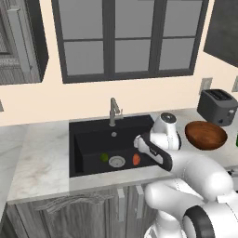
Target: Remove the lime and sweet potato from the sink. Then move the bowl and cup from the counter to the sink for washing.
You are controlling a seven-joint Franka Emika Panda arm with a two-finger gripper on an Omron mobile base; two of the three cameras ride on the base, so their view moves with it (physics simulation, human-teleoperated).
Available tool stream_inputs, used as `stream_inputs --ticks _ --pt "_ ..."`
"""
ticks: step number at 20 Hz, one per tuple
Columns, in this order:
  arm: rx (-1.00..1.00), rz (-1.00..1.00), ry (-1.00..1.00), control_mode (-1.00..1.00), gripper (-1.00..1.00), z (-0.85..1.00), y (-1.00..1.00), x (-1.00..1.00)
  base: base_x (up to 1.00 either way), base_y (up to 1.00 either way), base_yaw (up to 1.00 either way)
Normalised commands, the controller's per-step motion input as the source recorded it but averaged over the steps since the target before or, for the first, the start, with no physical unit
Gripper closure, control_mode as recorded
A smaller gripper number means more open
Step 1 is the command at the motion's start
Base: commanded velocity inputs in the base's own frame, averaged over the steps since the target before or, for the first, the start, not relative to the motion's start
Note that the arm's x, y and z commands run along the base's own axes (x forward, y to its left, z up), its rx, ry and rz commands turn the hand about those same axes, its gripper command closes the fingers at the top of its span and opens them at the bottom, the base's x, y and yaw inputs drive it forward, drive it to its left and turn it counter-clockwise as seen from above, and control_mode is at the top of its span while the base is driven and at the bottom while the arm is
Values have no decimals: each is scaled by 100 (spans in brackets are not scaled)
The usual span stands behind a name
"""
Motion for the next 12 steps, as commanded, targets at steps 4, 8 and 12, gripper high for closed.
stream_inputs --ticks 4,8,12 --pt "-4 0 2 -100 -100 -19 6 14 0 0 0" --pt "-1 0 3 -100 -100 -19 2 12 0 0 0" --pt "0 0 1 -100 -100 -17 0 10 0 0 0"
